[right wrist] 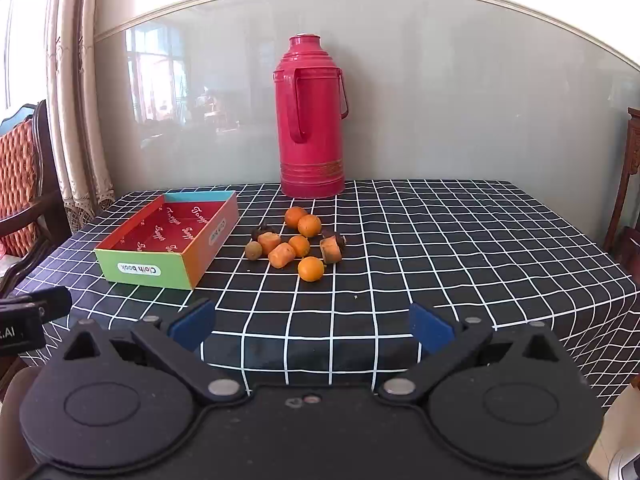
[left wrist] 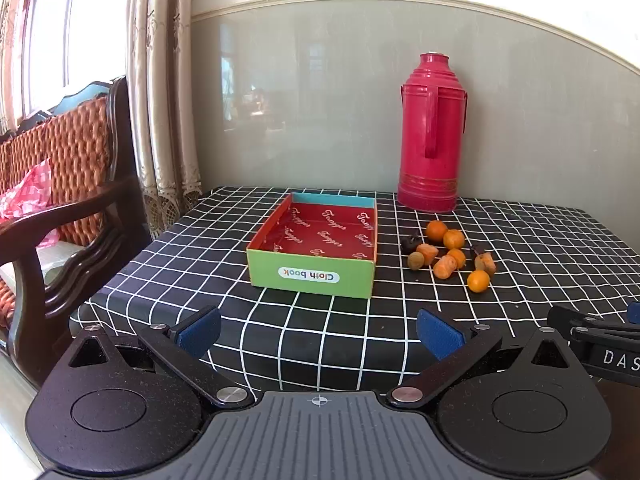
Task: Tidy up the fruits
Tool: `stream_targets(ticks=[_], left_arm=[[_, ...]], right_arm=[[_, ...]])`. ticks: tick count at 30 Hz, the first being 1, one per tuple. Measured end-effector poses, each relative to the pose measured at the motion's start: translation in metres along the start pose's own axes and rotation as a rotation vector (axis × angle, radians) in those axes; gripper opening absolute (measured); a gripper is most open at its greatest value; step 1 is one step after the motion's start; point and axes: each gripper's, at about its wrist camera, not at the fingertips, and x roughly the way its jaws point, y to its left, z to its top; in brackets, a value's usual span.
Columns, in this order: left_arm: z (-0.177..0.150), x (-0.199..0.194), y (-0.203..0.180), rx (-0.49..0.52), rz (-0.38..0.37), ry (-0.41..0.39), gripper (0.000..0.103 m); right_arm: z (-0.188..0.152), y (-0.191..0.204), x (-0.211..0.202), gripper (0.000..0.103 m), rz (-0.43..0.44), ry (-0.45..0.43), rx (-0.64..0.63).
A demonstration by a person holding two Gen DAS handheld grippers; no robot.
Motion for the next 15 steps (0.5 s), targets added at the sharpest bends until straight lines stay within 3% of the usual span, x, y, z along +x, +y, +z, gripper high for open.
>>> stream_targets(ticks=[15], left_arm=[[-0.0006, 0.0003, 0.0011, -0.002, 0.001, 0.0, 0.103]], right_arm=[[0.001, -0.0003, 0.0019, 0.097, 0.005, 0.008, 0.003]])
